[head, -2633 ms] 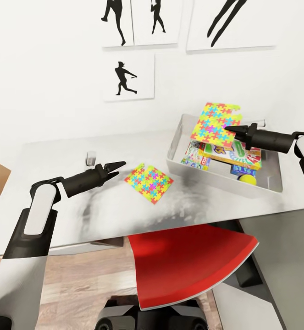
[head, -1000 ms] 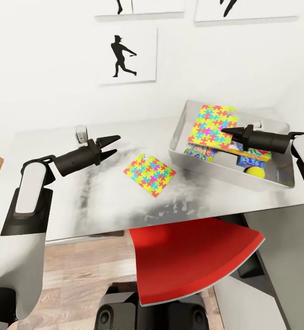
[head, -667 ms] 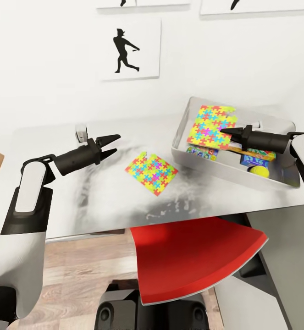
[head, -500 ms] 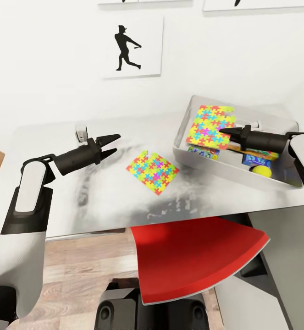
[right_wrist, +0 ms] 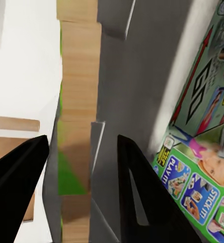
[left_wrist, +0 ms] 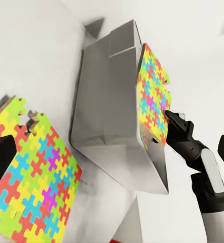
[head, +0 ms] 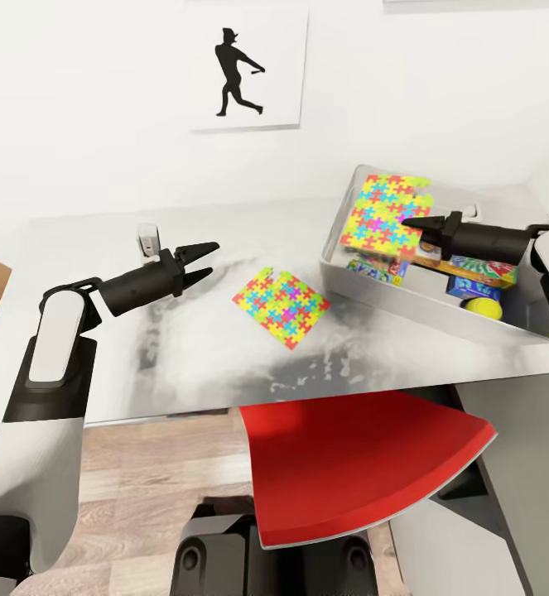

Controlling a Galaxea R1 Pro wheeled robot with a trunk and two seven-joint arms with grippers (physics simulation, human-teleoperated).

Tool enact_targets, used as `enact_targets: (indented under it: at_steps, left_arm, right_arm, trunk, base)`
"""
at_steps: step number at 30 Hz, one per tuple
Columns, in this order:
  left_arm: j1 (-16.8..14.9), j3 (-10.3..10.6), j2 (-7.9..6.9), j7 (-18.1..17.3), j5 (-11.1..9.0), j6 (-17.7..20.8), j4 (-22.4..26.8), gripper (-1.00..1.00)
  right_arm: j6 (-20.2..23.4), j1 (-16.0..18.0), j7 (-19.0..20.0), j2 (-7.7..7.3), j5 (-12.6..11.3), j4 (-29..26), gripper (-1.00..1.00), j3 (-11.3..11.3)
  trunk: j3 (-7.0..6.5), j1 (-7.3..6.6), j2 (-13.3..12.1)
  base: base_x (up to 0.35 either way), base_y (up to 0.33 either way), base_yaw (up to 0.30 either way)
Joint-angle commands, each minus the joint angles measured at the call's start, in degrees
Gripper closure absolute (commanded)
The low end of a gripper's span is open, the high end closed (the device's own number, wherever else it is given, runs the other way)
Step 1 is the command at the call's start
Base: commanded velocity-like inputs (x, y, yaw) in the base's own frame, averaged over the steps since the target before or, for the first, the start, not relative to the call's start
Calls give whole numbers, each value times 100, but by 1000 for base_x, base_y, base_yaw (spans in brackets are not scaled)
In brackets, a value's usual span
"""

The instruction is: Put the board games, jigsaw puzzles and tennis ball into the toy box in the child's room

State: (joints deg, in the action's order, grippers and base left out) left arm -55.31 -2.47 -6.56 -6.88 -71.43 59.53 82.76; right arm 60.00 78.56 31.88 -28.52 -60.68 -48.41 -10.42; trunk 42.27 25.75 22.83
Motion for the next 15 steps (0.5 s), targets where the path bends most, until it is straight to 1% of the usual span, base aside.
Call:
enact_targets:
  at_steps: [1,8,15]
  left_arm:
    - [-5,-4,0,-60,59,23,-3,-100]
    - [-8,5,-2,-57,59,23,-5,-100]
    - [-9,8,-3,-56,59,23,-6,-100]
  right_arm:
    - [0,39,56,-19,55,6,100,-14]
    - [0,130,55,-115,56,5,100,-7]
    - [0,154,56,-176,56,3,100,4]
  trunk:
    - [11,3,9]
    - [23,3,9]
    - [27,3,9]
  base:
    - [0,0,29]
    - [0,0,15]
    - [0,0,5]
